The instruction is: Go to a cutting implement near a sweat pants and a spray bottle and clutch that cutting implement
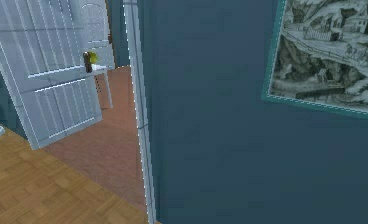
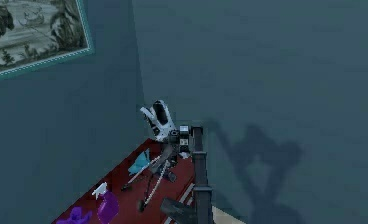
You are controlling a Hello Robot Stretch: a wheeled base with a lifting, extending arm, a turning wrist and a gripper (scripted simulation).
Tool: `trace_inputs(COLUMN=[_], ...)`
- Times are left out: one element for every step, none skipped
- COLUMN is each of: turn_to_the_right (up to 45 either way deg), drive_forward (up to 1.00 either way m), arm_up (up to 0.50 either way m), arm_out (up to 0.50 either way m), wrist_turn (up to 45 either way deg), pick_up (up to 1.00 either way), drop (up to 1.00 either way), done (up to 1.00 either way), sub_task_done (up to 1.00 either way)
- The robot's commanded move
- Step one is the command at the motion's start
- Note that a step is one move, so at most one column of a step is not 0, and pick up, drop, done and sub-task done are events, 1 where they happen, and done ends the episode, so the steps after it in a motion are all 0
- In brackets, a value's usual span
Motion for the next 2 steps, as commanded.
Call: trace_inputs(turn_to_the_right=[0.0,0.0], drive_forward=[0.00,0.00], arm_up=[0.00,0.00], arm_out=[0.00,0.00], wrist_turn=[45.0,45.0], pick_up=[0.00,0.00], drop=[0.00,0.00], done=[0.00,0.00], sub_task_done=[0.00,0.00])
